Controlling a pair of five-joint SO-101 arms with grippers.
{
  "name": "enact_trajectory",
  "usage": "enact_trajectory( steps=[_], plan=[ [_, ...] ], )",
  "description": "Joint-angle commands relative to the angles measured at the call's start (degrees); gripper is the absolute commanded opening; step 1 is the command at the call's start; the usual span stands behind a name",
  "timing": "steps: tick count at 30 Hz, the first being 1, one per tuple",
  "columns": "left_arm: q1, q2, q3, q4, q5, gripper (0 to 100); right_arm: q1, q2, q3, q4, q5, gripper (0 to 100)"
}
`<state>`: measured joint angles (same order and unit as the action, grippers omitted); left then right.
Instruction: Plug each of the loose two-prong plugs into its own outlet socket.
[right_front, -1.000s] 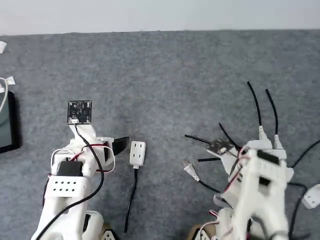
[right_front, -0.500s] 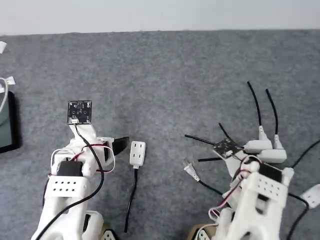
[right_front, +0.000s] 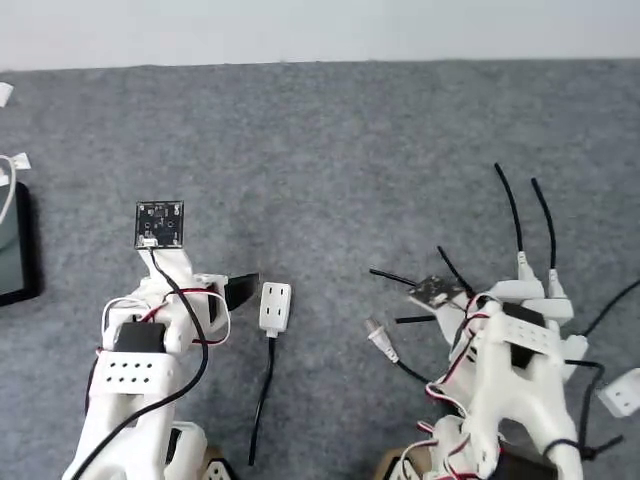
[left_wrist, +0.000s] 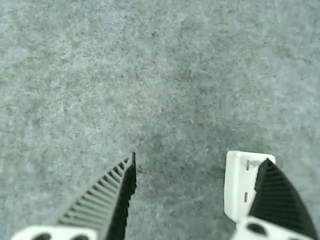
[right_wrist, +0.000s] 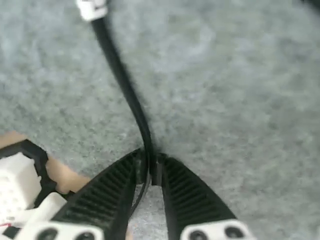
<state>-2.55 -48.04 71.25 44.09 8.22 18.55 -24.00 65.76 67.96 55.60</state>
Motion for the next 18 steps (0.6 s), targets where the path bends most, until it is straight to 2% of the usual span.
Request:
enact_trajectory(
  steps=[1, 8, 12, 18],
  plan=[
    [-0.2, -1.2, -0.6, -1.8, -0.7, 35, 2.7, -2.1, -4.2, 2.3, -0.4, 0.9],
    [-0.3, -1.2, -0.6, -1.8, -0.7, 35, 3.0, -8.6, -21.5, 14.8, -0.8, 0.8],
    [-0.3, -1.2, -0.6, -1.8, -0.7, 35, -3.3, -9.2, -33.4, 18.0, -2.2, 0.8],
    [-0.3, -1.2, -0.6, -1.8, -0.7, 35, -18.9, -0.5, -53.4, 20.4, -7.7, 0.8]
  ],
)
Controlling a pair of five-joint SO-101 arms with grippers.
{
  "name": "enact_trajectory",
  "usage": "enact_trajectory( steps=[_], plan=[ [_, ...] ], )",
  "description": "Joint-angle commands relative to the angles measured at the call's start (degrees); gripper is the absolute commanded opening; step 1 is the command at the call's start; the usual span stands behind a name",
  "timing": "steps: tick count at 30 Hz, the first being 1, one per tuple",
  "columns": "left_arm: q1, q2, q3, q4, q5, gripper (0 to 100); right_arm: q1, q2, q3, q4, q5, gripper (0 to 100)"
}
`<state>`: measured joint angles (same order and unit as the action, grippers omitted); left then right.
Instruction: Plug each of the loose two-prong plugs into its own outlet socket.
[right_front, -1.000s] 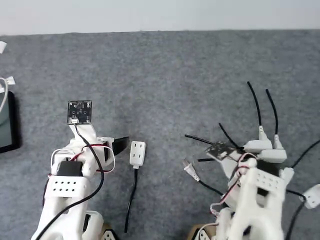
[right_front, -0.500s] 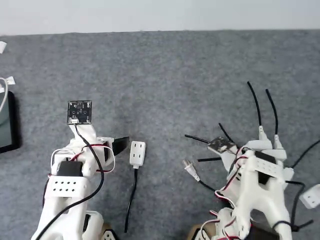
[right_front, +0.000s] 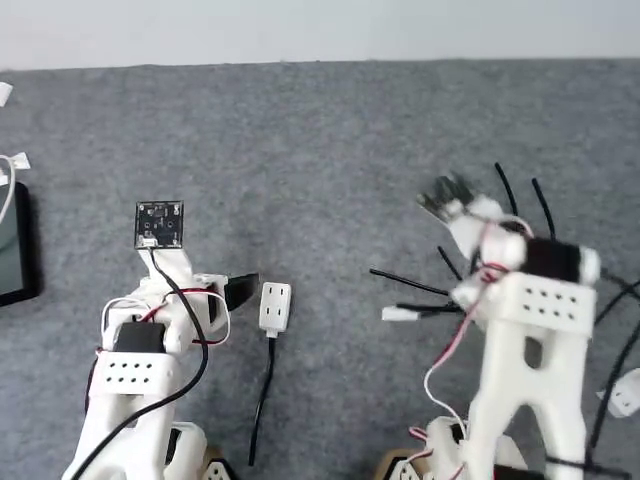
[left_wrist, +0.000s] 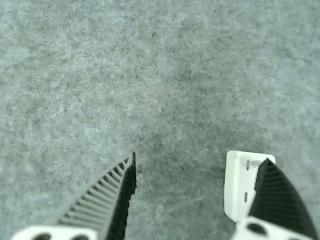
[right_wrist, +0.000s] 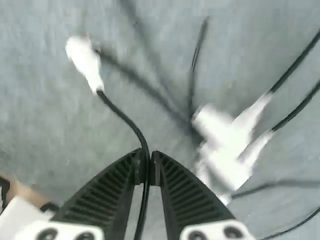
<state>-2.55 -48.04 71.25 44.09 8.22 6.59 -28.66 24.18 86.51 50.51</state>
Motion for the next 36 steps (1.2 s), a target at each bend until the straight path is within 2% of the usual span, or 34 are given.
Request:
enact_trajectory(
  steps=[1, 7, 14, 21, 23, 26, 30, 36],
  plan=[
    [-0.3, -1.2, -0.6, -1.8, -0.7, 35, -8.9, 7.5, -15.3, 2.9, -3.5, 0.8],
    [-0.3, -1.2, -0.6, -1.8, -0.7, 35, -15.3, 34.8, -37.5, 3.2, -7.4, 0.8],
    [-0.3, -1.2, -0.6, -1.8, -0.8, 35, -19.7, 65.9, -71.2, 6.1, -9.8, 0.8],
    [-0.4, -1.2, -0.6, -1.8, -0.8, 35, -20.9, 86.7, -106.3, 16.0, -12.0, 0.8],
    [-0.4, -1.2, -0.6, -1.8, -0.8, 35, -19.8, 89.8, -112.4, 16.8, -15.6, 0.8],
    [-0.4, -1.2, -0.6, -1.8, -0.8, 35, -16.6, 89.2, -111.3, 16.8, -24.9, 0.9],
    [-0.4, -1.2, -0.6, -1.8, -0.8, 35, -14.0, 83.6, -101.4, 16.8, -36.1, 0.9],
    [-0.4, -1.2, -0.6, -1.8, -0.8, 35, -14.3, 68.8, -77.5, 16.7, -42.9, 0.9]
  ],
)
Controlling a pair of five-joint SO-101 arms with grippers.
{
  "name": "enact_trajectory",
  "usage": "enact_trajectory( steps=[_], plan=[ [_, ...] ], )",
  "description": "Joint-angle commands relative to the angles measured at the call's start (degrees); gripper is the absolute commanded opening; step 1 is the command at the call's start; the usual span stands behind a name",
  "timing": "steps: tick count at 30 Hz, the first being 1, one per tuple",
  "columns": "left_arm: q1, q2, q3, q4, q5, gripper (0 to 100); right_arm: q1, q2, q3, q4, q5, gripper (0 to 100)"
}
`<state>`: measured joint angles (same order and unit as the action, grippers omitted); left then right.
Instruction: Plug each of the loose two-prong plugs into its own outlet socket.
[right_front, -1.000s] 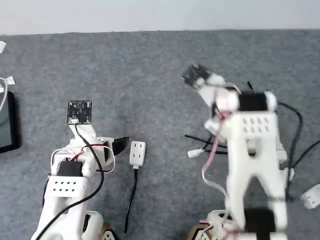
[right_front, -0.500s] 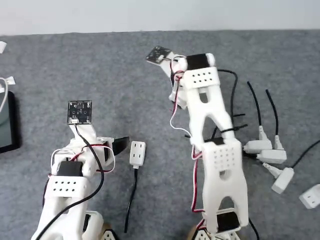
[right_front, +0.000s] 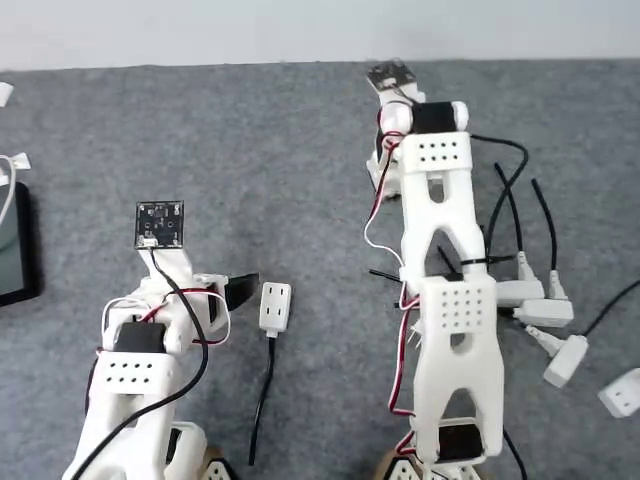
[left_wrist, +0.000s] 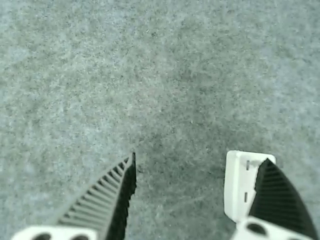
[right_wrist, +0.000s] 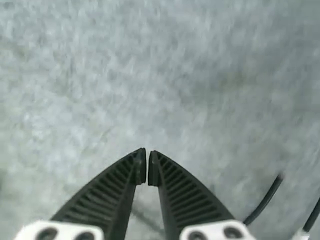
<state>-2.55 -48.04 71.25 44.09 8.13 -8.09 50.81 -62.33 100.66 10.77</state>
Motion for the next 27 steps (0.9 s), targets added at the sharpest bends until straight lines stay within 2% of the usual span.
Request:
enact_trajectory(
  steps=[1, 10, 19, 21, 25, 27],
  plan=[
    [-0.4, -1.2, -0.6, -1.8, -0.7, 35, 0.5, -13.7, 12.4, 2.5, -4.1, 0.9],
    [-0.4, -1.2, -0.6, -1.8, -0.7, 35, 2.8, -35.2, 45.3, 0.1, -5.5, 0.9],
    [-0.4, -1.5, -0.6, -1.8, -0.7, 35, 8.9, -51.2, 83.2, -19.2, -5.5, 0.9],
    [-0.4, -1.5, -0.6, -1.8, -0.7, 35, 8.6, -53.4, 88.7, -22.3, -5.5, 2.7],
    [-0.4, -1.5, -0.5, -1.8, -0.7, 35, 8.5, -53.6, 93.4, -27.5, -6.2, 13.1],
    [-0.4, -1.5, -0.5, -1.8, -0.7, 35, 8.7, -52.7, 93.4, -29.1, -9.1, 13.6]
  ],
)
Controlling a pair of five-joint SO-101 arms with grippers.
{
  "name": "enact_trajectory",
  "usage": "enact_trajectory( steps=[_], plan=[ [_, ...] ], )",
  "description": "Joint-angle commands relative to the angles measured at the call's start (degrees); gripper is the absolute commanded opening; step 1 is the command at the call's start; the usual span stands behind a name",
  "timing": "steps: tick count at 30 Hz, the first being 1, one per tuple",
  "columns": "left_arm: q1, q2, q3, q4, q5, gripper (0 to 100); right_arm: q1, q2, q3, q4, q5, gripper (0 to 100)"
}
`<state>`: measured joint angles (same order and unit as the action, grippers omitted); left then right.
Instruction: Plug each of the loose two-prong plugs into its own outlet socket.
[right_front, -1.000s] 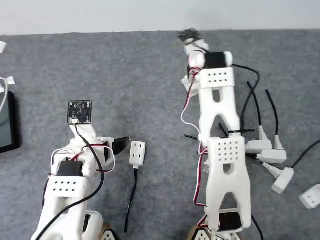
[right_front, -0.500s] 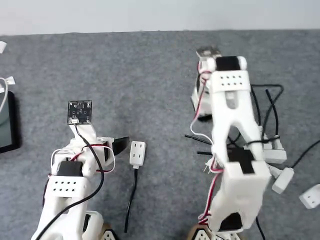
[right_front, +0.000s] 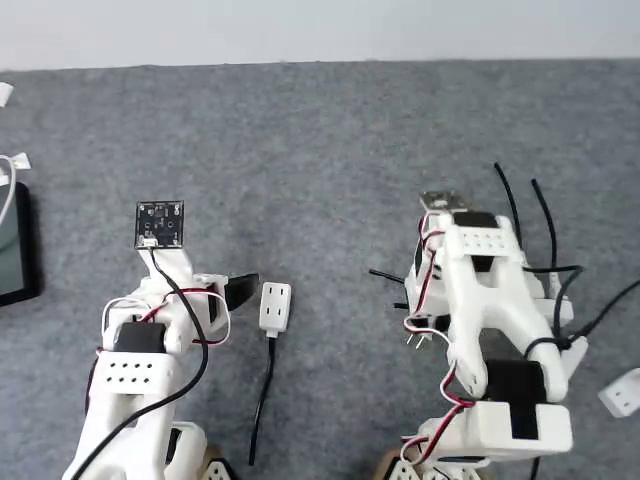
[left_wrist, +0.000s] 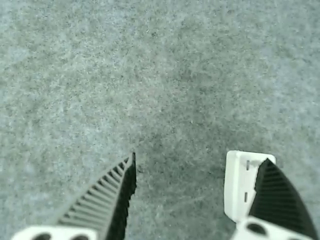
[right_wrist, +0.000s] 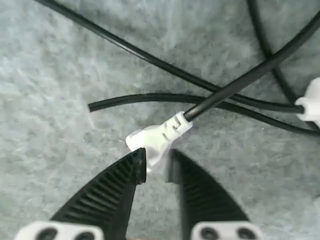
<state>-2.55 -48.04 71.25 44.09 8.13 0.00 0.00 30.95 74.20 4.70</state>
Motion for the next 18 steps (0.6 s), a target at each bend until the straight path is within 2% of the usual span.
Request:
enact_trajectory(
  steps=[1, 9, 15, 18],
  plan=[
    [-0.4, -1.5, -0.5, -1.8, -0.7, 35, 0.7, -1.5, 0.1, -3.1, -4.0, 13.6],
    [-0.4, -1.6, -0.5, -1.8, -2.6, 35, 0.8, 2.6, 0.0, -6.9, -6.8, 13.6],
    [-0.4, -1.5, -0.5, -1.8, -2.6, 35, 0.8, 4.5, -0.1, -8.3, -6.5, 1.5],
    [-0.4, -1.5, -0.5, -1.8, -2.6, 35, 0.8, 2.9, -0.1, -7.3, -6.4, 0.9]
  ],
)
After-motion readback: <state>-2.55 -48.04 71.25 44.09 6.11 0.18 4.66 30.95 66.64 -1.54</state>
